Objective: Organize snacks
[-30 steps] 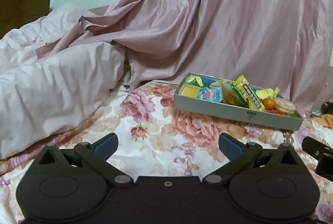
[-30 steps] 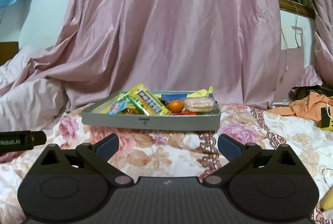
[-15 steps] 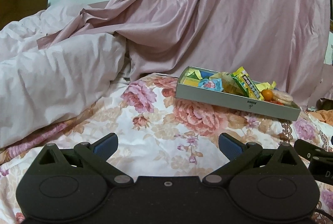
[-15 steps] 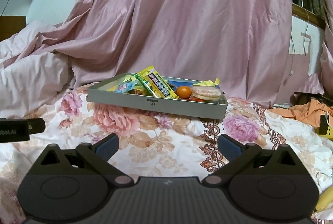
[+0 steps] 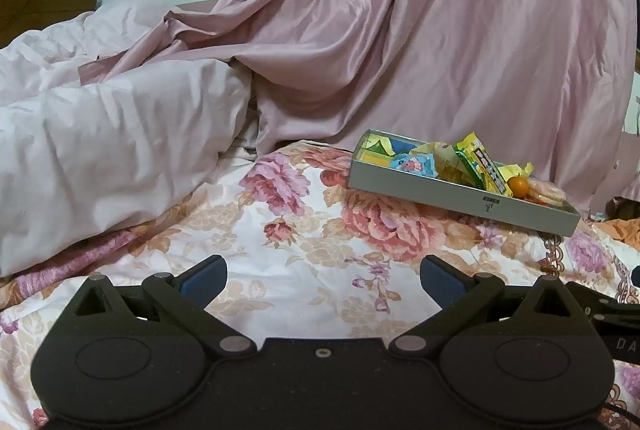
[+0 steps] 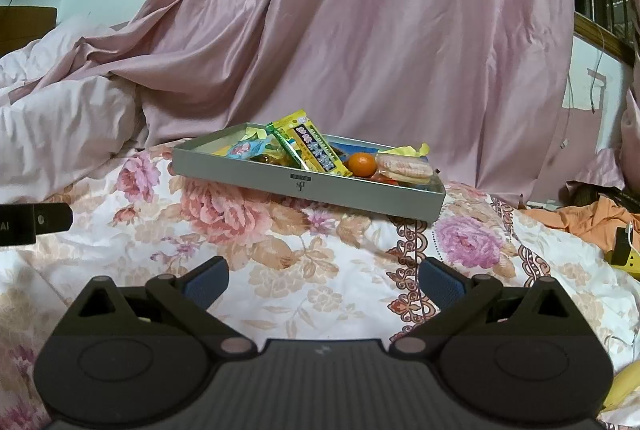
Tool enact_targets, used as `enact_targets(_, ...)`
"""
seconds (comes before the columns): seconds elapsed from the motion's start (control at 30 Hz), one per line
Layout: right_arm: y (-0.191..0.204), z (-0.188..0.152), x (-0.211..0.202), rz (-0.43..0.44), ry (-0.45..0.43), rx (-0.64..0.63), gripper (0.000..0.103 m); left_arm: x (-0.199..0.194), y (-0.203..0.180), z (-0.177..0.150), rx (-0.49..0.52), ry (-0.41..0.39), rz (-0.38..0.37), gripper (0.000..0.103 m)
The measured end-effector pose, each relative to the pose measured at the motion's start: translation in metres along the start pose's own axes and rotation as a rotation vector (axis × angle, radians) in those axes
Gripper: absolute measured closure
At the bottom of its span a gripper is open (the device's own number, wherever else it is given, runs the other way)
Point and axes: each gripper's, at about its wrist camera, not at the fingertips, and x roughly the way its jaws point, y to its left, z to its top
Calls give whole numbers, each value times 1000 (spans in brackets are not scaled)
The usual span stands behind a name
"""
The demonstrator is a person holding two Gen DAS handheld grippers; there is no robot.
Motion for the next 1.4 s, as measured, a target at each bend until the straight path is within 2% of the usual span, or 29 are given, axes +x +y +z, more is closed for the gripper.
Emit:
enact_targets(1.3, 1, -1, 2, 7, 15, -6, 0, -3, -2, 1, 21, -7, -1, 1)
enact_targets(1.4, 1, -1, 2, 6, 15, -6, 0, -4, -6, 2, 35, -6, 40, 1)
